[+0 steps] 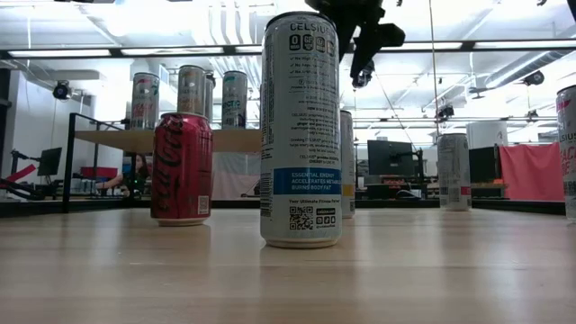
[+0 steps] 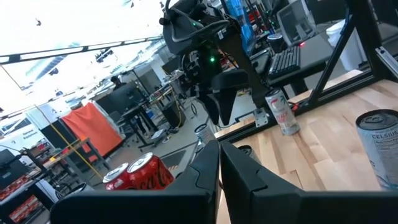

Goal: Place canned beverage on shelf
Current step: Put the top white pink soda can on the shelf aligned with the other white pink soda can

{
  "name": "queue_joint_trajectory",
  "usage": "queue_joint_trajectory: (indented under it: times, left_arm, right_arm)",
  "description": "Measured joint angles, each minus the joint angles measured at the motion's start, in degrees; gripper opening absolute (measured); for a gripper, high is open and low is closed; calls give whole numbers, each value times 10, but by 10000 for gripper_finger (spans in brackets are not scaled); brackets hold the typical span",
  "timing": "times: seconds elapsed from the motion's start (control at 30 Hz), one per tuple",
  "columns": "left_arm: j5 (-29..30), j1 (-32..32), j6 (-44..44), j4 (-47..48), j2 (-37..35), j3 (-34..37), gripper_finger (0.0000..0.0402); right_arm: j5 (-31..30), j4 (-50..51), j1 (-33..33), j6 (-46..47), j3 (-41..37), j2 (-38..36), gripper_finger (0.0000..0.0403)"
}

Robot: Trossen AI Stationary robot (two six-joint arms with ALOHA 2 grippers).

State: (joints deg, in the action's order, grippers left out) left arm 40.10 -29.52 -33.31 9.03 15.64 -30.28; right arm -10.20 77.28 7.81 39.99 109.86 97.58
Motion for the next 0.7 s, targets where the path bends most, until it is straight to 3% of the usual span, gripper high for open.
queue_joint_trajectory:
  times: [0.23,0.5,0.7]
  left_arm:
    - [0,0,-1,0,0,0,0]
    - [0,0,-1,0,0,0,0]
    - [0,0,-1,0,0,0,0]
  right_arm:
    - [4,-35,1,0,0,0,208]
    - [107,-96,-5,54,12,0,208]
    - [76,-44,5,51,25,0,207]
